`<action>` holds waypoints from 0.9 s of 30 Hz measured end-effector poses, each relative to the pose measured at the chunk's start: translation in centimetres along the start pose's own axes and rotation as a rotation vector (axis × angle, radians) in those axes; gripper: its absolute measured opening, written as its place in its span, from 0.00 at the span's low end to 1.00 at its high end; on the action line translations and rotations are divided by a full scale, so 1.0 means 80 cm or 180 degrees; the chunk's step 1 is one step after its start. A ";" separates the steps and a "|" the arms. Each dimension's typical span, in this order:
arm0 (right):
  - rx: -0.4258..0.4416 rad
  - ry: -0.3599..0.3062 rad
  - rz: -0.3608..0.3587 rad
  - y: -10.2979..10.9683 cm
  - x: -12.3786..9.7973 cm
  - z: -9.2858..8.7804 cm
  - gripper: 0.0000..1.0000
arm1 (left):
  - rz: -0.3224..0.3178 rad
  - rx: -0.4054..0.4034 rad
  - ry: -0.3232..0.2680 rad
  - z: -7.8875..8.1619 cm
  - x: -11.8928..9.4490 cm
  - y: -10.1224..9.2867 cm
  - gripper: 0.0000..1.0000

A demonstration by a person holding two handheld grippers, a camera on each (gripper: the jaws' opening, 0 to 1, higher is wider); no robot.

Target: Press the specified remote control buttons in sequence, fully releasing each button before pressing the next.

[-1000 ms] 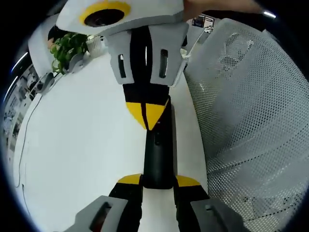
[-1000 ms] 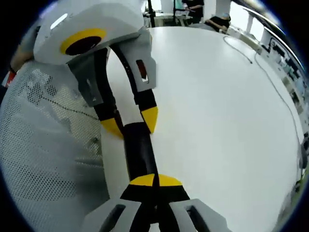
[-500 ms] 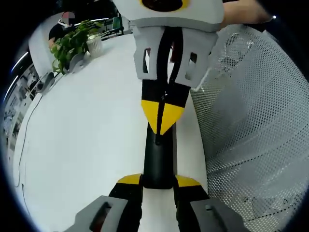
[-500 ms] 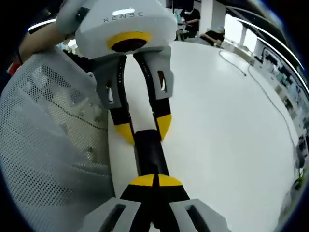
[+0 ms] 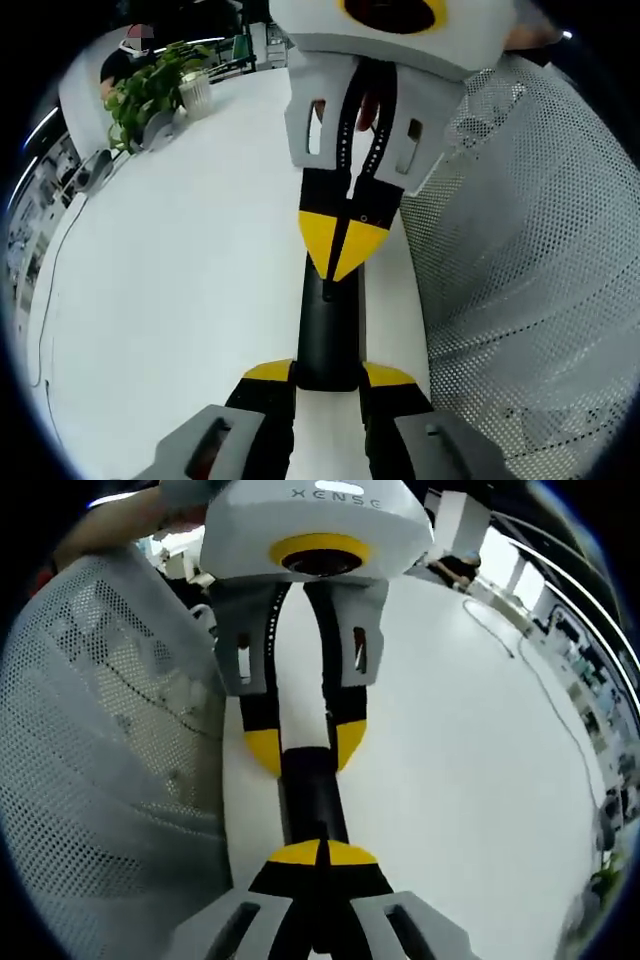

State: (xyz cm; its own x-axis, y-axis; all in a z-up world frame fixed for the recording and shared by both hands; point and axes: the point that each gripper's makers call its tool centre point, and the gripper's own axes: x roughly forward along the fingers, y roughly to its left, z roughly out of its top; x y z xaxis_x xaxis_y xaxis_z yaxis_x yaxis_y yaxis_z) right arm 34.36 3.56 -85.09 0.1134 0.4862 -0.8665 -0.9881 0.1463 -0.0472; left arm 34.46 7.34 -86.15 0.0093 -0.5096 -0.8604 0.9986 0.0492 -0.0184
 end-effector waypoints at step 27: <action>-0.0383 -0.0058 -0.0021 0.000 0.009 0.013 0.00 | 0.0004 0.0016 0.0008 0.000 0.000 0.000 0.25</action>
State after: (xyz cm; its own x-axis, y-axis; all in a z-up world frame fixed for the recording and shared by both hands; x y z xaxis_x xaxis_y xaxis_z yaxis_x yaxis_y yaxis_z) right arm 34.56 4.83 -85.17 0.1208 0.5013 -0.8568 -0.9925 0.0458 -0.1132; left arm 34.47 7.34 -86.16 0.0103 -0.5074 -0.8616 0.9989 0.0455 -0.0148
